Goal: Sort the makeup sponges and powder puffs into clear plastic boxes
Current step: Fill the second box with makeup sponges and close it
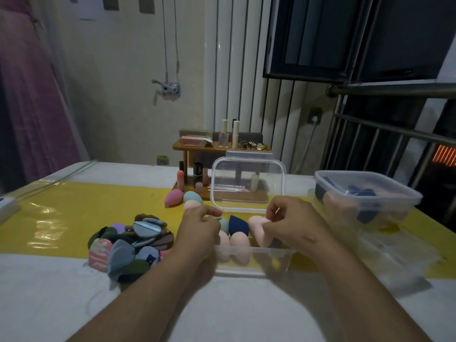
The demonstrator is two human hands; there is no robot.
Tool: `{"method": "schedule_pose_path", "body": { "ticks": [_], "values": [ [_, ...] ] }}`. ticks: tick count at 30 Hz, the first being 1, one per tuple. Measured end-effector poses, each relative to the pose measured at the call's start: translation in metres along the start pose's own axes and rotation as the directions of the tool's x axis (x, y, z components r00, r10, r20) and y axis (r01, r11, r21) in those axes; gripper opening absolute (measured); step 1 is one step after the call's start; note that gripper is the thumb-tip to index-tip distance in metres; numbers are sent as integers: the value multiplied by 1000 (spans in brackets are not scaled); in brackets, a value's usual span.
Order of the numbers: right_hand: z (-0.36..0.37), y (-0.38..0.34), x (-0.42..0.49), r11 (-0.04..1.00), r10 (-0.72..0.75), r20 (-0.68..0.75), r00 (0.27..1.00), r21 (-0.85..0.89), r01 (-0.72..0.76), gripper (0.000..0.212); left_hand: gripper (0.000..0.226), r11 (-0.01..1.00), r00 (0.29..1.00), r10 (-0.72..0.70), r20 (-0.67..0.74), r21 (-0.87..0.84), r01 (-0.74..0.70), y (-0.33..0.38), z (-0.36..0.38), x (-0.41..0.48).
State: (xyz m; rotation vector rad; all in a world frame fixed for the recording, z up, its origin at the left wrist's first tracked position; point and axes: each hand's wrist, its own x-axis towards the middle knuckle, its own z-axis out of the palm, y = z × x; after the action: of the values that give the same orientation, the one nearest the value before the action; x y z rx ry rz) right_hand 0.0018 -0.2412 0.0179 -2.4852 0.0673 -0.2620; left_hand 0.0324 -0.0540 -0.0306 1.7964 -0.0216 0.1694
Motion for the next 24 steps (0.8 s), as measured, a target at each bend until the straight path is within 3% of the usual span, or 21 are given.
{"method": "schedule_pose_path", "body": {
  "ticks": [5, 11, 24],
  "values": [
    [4, 0, -1, 987, 18, 99, 995, -163, -1, 10, 32, 998, 997, -49, 53, -24, 51, 2, -2, -2],
    [7, -5, -1, 973, 44, 152, 987, -230, -8, 15, 33, 997, 997, -60, 54, -43, 63, 4, -2, -4],
    [3, -2, -1, 992, 75, 159, 984, -116, -57, 21, 35, 993, 996, -86, 36, -76, 88, 3, -1, -5]
  ]
}}
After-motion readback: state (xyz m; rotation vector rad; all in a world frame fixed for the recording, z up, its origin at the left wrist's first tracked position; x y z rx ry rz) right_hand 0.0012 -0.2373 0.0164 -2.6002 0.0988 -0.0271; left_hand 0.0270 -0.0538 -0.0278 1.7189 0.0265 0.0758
